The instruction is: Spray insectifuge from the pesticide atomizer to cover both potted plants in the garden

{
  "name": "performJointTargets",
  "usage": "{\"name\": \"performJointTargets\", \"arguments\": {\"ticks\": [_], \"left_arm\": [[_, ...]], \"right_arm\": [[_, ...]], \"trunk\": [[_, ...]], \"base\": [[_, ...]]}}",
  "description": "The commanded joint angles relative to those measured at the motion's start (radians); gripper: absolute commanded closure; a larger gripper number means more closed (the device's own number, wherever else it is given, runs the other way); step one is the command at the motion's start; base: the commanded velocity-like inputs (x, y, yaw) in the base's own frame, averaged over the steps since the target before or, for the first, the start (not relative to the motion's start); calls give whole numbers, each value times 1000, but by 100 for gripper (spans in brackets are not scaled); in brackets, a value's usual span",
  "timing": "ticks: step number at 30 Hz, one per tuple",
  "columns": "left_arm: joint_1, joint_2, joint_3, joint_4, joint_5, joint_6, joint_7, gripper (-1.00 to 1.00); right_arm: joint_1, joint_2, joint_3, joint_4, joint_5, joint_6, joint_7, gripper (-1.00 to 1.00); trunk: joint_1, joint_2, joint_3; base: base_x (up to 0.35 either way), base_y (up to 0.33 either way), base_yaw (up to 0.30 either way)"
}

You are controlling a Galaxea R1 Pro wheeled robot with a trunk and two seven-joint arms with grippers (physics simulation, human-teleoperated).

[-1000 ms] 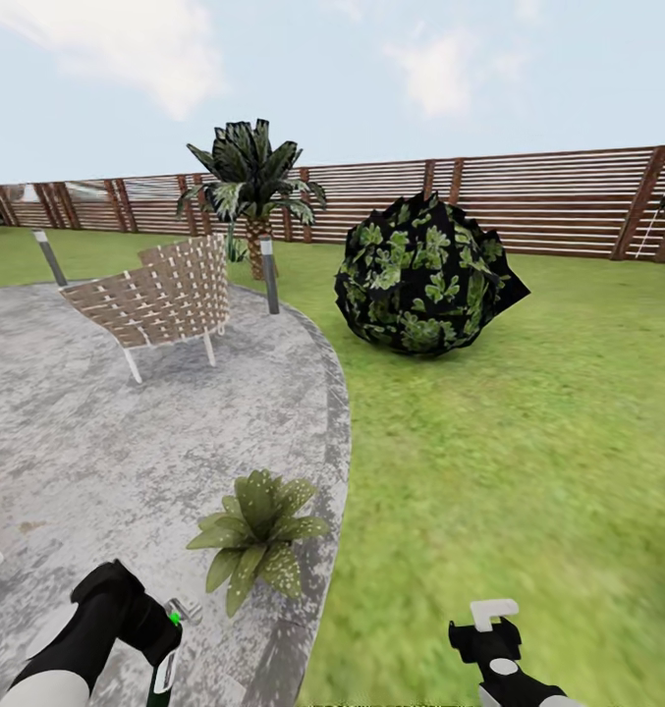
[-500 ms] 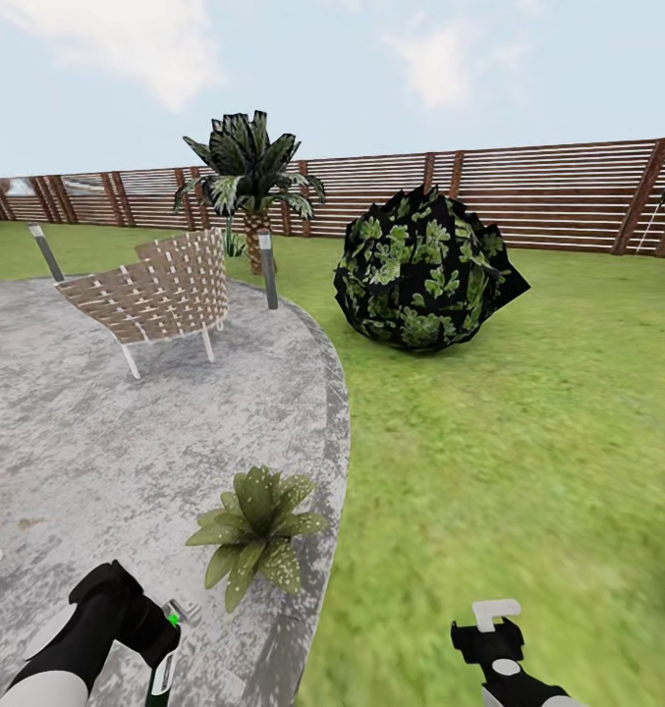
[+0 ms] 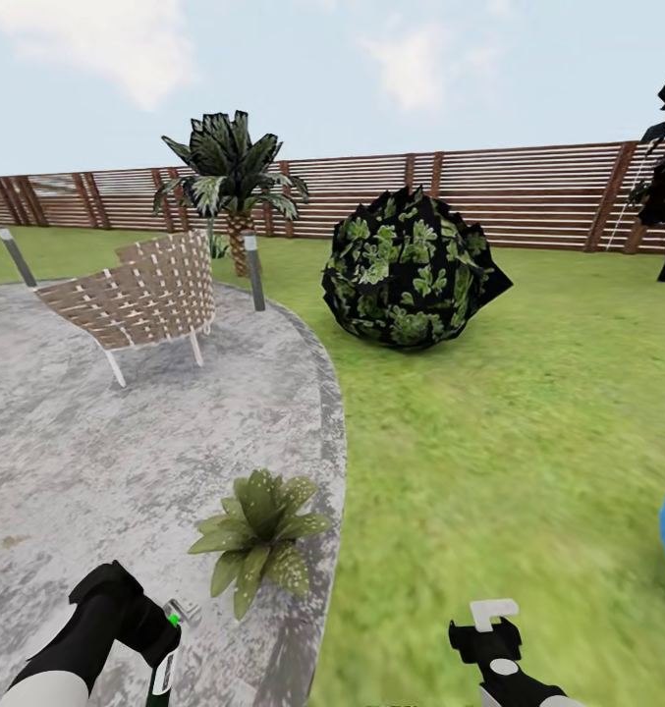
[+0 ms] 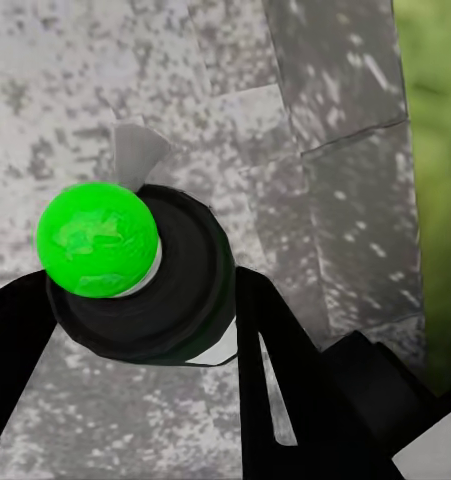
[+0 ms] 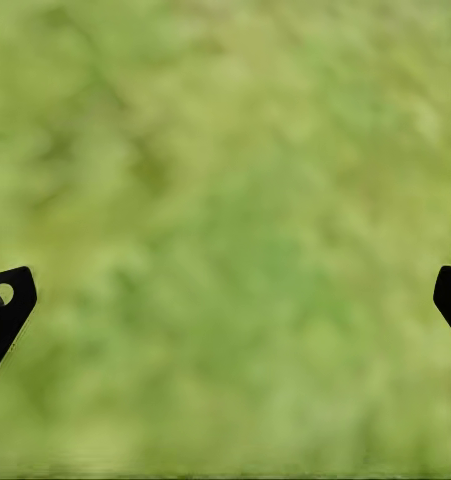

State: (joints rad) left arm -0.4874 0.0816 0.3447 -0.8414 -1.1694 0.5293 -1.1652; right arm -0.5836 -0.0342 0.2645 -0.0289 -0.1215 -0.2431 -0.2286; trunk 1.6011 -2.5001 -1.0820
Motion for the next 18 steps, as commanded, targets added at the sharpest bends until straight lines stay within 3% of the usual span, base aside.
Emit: {"name": "performJointTargets", "arguments": {"ticks": [1,11,18], "left_arm": [[0,0,2,-1,-3,9,-6,100],[0,0,2,-1,-1,9,-6,100],[0,-1,2,-1,-1,9,-6,100]], "right_arm": [[-1,0,9,1,-10,-4,-2,-100],[-1,2,9,0,-12,-4,-2,-100],[-1,0,9,0,-12,-4,-2,-100]], "trunk": [[0,0,-1],[0,0,0],[0,0,1]], "base": [[0,303,-267],[35,301,-74],[176,285,-267]]}}
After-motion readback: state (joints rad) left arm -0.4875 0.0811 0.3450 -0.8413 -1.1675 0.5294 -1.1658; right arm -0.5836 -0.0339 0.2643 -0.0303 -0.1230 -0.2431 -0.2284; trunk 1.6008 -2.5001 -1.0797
